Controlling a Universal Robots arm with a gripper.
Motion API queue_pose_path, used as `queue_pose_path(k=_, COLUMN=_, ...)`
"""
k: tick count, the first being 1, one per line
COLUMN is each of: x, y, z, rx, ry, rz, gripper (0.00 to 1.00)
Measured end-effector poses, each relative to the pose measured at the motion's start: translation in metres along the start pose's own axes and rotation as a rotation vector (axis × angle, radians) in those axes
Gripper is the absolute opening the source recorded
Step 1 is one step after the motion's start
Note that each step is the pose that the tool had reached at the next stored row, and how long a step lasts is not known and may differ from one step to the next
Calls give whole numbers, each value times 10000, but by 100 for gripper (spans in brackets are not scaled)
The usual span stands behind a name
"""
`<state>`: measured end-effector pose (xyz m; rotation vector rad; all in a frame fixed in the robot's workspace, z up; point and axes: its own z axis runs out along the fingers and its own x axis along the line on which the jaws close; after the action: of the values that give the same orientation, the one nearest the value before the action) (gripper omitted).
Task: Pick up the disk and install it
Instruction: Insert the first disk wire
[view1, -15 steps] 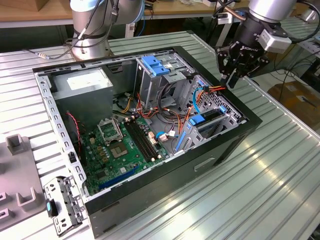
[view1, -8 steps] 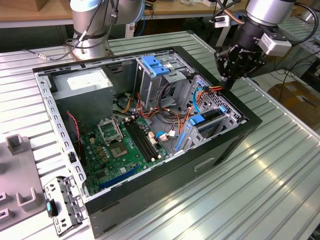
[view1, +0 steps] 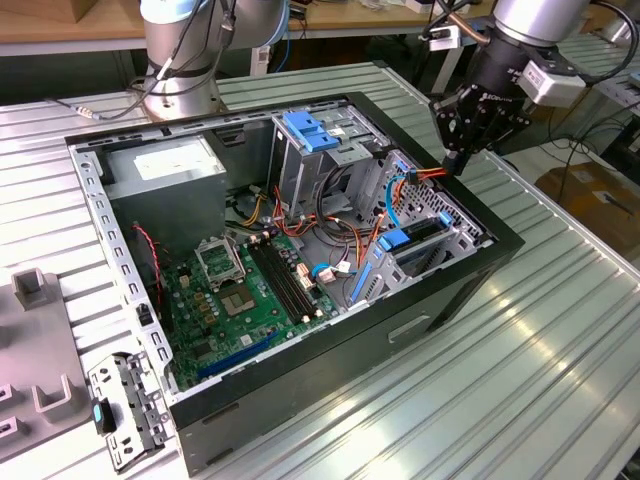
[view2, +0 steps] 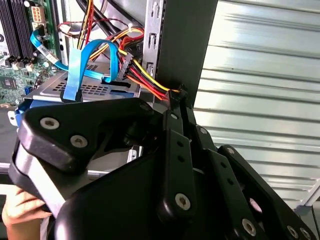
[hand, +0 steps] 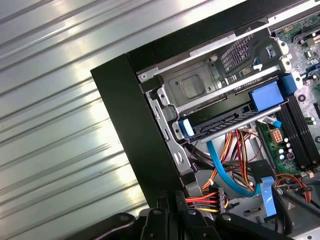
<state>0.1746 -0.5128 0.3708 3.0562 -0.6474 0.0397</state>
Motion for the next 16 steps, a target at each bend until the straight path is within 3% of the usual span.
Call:
queue_pose_path(k=4, x=0, y=0, z=0, rx=-1, ry=0, rz=0, gripper=16)
queue_pose_path(k=7, x=-4, y=2, z=-1, rx=-19, ry=-7, rz=636, gripper=16)
queue_pose_path(k=8, x=-24, y=10, z=-2, rx=-22, ry=-7, rz=691, gripper=16)
queue_pose_path(k=16, x=-137, y=62, z=-3, rx=-21, ry=-8, rz=710, gripper=16)
